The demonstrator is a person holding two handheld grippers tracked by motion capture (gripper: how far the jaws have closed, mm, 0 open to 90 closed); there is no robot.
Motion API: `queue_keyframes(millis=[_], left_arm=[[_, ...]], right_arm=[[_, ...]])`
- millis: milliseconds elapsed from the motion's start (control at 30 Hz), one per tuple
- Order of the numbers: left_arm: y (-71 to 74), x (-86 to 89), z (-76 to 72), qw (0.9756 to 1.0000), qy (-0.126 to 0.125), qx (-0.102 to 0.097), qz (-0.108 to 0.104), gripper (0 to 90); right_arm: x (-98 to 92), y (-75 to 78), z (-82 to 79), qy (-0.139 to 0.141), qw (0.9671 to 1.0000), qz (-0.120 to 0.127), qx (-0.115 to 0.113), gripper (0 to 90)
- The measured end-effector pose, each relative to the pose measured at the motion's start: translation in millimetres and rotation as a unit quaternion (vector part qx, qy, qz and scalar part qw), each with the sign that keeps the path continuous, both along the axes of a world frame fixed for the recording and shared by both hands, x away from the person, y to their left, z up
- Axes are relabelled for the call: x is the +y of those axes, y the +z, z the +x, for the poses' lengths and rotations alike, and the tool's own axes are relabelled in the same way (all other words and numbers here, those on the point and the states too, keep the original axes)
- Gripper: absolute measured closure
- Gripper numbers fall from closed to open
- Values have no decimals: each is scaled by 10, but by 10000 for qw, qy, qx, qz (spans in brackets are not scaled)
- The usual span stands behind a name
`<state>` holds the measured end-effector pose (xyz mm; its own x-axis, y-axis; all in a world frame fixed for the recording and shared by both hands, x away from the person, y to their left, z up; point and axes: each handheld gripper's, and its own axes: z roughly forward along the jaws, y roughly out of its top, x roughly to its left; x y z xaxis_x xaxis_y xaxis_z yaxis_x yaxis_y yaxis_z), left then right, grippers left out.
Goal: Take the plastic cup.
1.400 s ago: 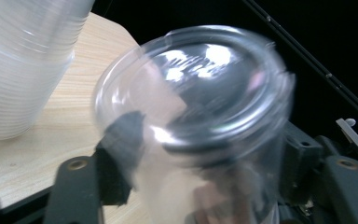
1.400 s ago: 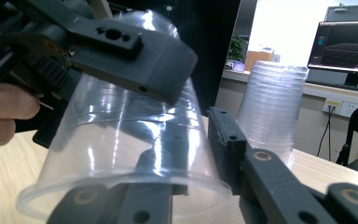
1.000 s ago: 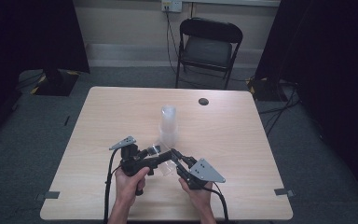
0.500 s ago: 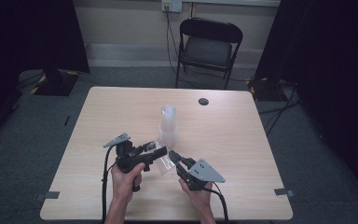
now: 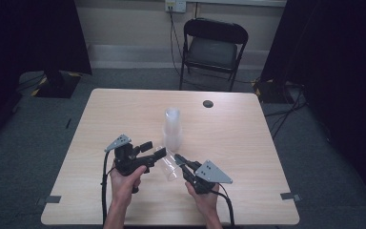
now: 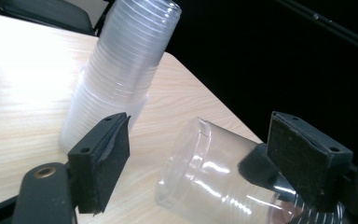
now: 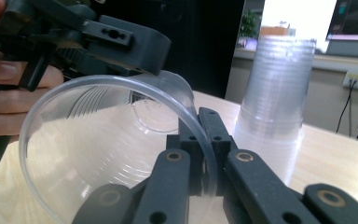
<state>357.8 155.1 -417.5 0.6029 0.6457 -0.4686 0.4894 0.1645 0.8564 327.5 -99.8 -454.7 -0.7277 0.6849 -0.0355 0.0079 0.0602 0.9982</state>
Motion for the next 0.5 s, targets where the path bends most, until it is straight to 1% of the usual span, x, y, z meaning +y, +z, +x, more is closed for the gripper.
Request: queue_keyframes(millis=[67,133,167,200,233,300,367,400,433,500], left_arm=[[-8,5,-4,9999,42,-39,121,194],[-14,-2,-8,9998,56,-73,190,190],[-17,-3,-14,9997,54,-133,188,180],[-19,-5,-21,9995,63,-226,230,178],[-19,-11,-23,9993,85,-268,263,178],[-24,-23,-34,9984,85,-419,371,178],[-29,-35,-49,9968,182,-547,561,179],[-35,-35,-54,9960,176,-606,628,192],[-40,-34,-58,9955,171,-656,665,221],[-52,-29,-72,9943,211,-784,694,227]], right_arm=[[-30,-1,20,6,9998,81,192,881],[-64,-1,36,-3,9995,86,312,883],[-81,-1,42,-16,9993,92,375,886],[-95,-2,49,2,9991,105,409,887],[-116,0,56,-7,9990,95,440,889],[-143,6,64,-12,9986,84,513,891],[-164,13,70,-11,9984,52,568,891],[-173,18,73,8,9983,10,585,891],[-180,25,73,-13,9981,-54,615,890],[-186,36,75,6,9976,-119,689,888]])
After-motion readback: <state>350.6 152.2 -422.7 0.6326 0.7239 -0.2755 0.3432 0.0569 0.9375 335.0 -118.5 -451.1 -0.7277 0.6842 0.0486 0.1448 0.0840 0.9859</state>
